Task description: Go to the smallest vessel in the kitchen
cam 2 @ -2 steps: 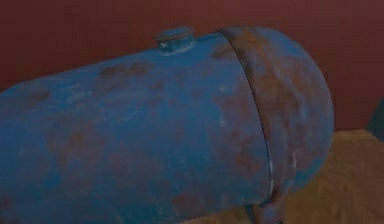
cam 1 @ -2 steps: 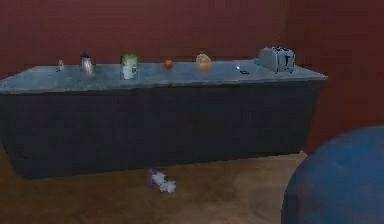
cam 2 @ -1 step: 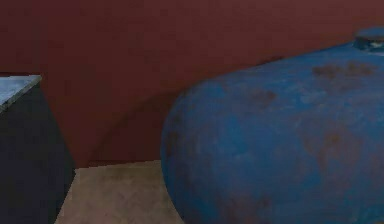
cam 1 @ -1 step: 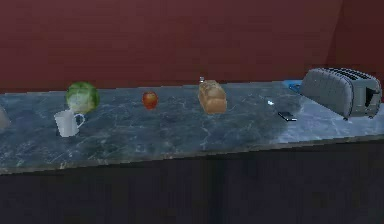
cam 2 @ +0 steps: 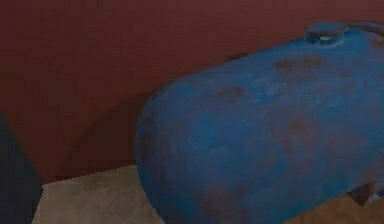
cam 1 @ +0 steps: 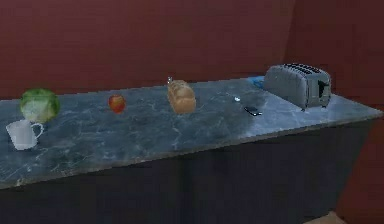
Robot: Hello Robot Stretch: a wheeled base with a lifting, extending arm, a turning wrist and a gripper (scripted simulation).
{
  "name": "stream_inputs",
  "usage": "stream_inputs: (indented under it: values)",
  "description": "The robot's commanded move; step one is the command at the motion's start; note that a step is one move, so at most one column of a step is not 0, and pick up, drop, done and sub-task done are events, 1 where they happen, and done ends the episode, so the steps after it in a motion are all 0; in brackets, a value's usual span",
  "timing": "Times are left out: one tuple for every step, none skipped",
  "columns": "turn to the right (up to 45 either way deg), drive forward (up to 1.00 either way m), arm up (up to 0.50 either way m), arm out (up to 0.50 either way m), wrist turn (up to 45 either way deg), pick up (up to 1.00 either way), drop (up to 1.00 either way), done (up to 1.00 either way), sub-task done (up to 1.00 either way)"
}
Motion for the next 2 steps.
stream_inputs:
  values:
    - [0.0, 0.20, 0.00, 0.00, 0.0, 0.00, 0.00, 0.00, 0.00]
    - [-45.0, 0.00, 0.00, 0.00, 0.0, 0.00, 0.00, 0.00, 0.00]
